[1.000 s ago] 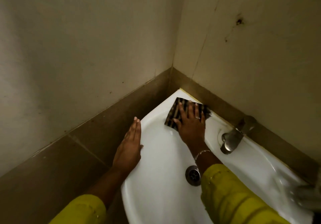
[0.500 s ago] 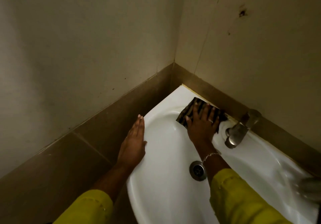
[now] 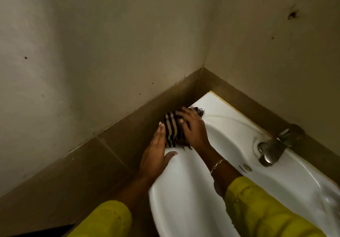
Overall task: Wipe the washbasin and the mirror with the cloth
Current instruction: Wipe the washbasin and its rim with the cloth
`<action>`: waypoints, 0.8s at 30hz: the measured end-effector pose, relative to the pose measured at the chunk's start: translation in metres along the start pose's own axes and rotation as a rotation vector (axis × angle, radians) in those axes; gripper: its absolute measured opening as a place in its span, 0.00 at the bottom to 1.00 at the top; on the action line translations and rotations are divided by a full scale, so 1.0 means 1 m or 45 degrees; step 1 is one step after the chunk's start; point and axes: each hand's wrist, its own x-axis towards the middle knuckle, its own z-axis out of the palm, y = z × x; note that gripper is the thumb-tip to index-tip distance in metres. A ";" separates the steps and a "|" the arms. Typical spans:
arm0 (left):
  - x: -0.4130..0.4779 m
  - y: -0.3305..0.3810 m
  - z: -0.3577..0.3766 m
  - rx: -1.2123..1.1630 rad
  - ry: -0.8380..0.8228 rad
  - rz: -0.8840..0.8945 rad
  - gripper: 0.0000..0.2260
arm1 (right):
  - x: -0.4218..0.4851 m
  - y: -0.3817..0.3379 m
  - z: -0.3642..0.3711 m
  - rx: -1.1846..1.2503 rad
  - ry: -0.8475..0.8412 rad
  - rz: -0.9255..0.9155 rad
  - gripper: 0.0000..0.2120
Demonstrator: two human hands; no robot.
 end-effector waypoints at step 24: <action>-0.058 0.000 0.009 -1.054 0.501 -0.502 0.33 | -0.082 -0.071 0.051 -0.059 -0.262 0.001 0.45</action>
